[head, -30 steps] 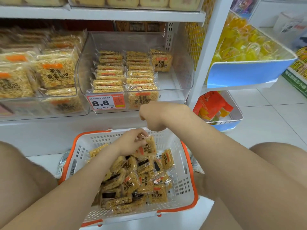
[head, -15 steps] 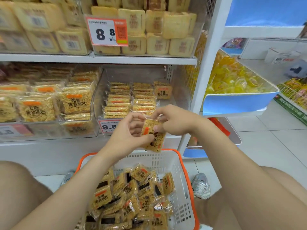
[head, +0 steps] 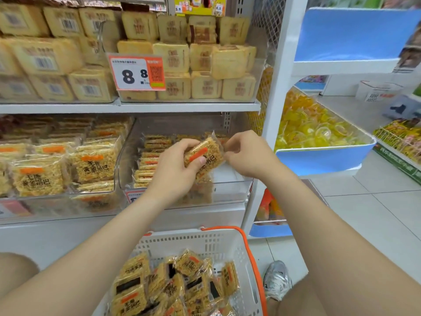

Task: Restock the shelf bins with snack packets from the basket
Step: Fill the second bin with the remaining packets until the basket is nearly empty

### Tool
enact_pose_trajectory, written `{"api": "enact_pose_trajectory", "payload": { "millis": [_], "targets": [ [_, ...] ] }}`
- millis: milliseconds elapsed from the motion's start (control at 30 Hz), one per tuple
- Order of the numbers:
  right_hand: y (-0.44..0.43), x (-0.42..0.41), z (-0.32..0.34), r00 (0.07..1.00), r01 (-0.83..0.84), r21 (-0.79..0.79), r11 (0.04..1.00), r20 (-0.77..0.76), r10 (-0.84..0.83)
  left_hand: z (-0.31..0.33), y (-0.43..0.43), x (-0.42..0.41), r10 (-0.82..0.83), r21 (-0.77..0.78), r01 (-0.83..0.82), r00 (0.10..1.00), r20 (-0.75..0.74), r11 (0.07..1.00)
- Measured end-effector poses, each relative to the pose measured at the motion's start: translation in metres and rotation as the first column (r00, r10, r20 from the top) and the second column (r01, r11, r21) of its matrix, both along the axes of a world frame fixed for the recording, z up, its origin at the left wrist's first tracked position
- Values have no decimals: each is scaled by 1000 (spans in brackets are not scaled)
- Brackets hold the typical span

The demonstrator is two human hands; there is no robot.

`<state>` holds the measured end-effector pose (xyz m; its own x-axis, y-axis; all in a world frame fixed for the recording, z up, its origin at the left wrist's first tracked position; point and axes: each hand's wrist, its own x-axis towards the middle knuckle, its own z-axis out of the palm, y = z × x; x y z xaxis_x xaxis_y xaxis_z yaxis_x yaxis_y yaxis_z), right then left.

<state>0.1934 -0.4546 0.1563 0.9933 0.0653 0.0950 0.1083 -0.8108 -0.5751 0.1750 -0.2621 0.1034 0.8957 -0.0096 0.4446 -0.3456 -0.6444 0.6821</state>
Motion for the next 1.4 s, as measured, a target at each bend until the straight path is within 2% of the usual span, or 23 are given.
{"api": "enact_pose_trajectory", "payload": {
  "millis": [133, 267, 367, 567, 733, 933, 1000, 1100, 1233, 1400],
  "targets": [
    [-18, 21, 6, 989, 139, -117, 983, 59, -133, 12, -16, 46, 47, -12, -47, 999, -15, 999],
    [-23, 36, 6, 992, 125, -171, 977, -3, -128, 8, -33, 97, 73, 82, -69, 996, -51, 994],
    [-21, 46, 2, 991, 134, -220, 966, 19, -133, 1, -48, 129, 66, 126, -53, 993, -98, 991],
    [-17, 58, -4, 989, 147, -224, 964, 37, -142, -11, -52, 158, 147, 257, -105, 978, -148, 961],
    [-11, 59, -5, 989, 149, -229, 962, 36, -145, -21, -47, 159, 124, 336, -74, 984, -129, 939],
    [-4, 58, -6, 990, 142, -223, 964, 46, -135, -22, -67, 158, 64, 607, 54, 983, -171, 793],
    [-3, 59, -7, 990, 144, -223, 964, 37, -139, -27, -73, 160, 125, 660, 10, 980, -157, 751],
    [-2, 61, -9, 990, 142, -229, 963, 29, -139, -29, -79, 168, 201, 737, -102, 978, -46, 668],
    [-3, 64, -11, 991, 135, -239, 962, 20, -134, -31, -83, 177, 228, 761, -110, 972, -52, 640],
    [-3, 65, -12, 992, 127, -251, 960, 15, -127, -36, -82, 172, 290, 740, -170, 956, -36, 651]
  ]
}}
